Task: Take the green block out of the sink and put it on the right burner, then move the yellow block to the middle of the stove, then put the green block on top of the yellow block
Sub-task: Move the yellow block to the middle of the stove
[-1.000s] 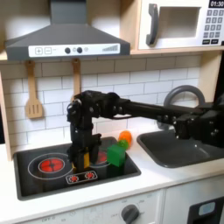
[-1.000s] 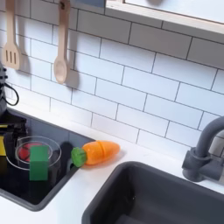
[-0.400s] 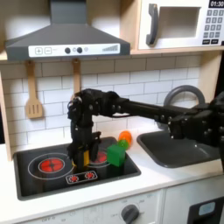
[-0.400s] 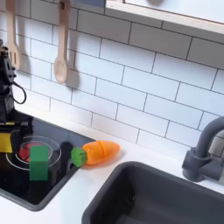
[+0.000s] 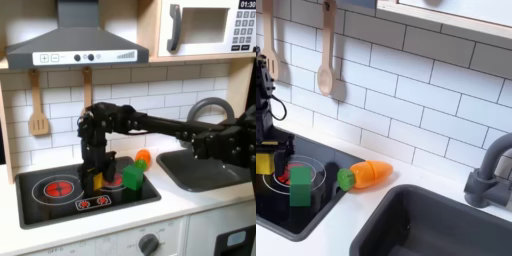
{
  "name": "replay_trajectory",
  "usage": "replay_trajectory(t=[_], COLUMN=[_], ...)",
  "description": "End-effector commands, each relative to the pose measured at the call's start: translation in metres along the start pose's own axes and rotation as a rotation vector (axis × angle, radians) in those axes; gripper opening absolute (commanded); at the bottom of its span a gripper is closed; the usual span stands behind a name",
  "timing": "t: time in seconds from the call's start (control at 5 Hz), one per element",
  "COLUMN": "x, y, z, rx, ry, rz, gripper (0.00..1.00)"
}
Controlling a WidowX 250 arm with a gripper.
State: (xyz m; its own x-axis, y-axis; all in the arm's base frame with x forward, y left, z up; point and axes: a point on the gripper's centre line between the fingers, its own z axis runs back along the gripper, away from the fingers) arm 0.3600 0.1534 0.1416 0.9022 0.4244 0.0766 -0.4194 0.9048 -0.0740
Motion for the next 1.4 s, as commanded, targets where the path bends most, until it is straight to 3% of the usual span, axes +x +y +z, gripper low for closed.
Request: replay_trajectory(t=[0.0, 0.4, 1.0, 1.2], x=[-0.003, -0.001, -0.002, -0.006], y=[-0.001, -0.005, -0.011, -0.011], z=[0.007, 0.012, 0.039, 0.035], rx=[-0.025, -0.036, -0.078, -0.072], ry=[0.009, 0.024, 0.013, 0.031], rz=[0.012, 0.007, 0.033, 0.040], gripper=[1.00, 1.00, 1.00, 1.00])
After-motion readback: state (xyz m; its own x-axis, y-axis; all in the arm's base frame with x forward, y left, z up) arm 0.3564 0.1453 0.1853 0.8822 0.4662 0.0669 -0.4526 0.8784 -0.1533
